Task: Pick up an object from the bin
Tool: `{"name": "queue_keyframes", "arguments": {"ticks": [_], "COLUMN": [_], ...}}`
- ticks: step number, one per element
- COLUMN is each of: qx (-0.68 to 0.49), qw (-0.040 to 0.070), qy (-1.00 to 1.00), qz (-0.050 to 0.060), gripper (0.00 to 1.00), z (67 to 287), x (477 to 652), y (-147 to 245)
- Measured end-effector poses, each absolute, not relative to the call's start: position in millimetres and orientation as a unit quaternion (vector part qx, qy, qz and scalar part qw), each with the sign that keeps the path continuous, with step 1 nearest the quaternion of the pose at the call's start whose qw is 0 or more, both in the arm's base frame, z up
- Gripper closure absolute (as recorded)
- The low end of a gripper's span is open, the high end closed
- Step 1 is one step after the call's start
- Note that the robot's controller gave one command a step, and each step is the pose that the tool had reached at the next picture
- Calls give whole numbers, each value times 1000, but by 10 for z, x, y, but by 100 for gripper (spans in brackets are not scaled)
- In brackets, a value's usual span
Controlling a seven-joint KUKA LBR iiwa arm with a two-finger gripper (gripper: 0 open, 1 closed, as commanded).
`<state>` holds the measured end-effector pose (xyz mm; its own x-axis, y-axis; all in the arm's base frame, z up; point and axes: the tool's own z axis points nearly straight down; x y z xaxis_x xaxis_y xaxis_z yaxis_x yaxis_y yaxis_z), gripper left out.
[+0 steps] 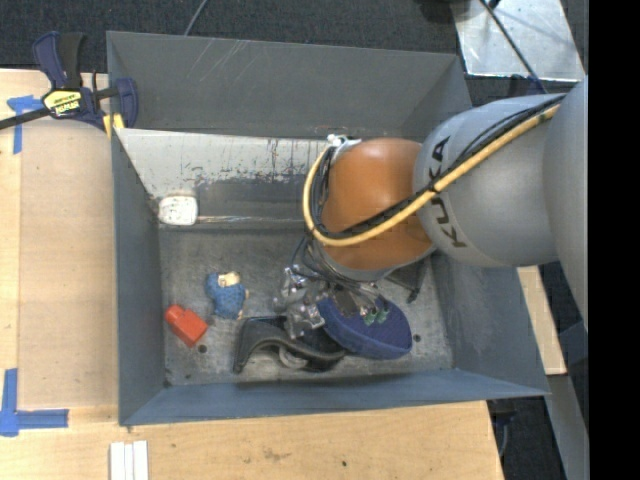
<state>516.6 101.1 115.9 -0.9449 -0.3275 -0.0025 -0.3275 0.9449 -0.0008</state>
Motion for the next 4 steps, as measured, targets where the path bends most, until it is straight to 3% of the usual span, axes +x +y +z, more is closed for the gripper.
{"name": "queue_keyframes", "arguments": {"ticks": [1, 2, 3, 4], "qx": [-238, -237, -189, -188], "qw": [6, 1, 4, 3], "qy": [971, 971, 982, 982], "qz": [0, 0, 0, -1], "gripper": [100, 0, 0, 100], "z": [2179, 2139, 1148, 1149], "x": [5140, 5125, 5185, 5187], "y": [1009, 1003, 636, 612]}}
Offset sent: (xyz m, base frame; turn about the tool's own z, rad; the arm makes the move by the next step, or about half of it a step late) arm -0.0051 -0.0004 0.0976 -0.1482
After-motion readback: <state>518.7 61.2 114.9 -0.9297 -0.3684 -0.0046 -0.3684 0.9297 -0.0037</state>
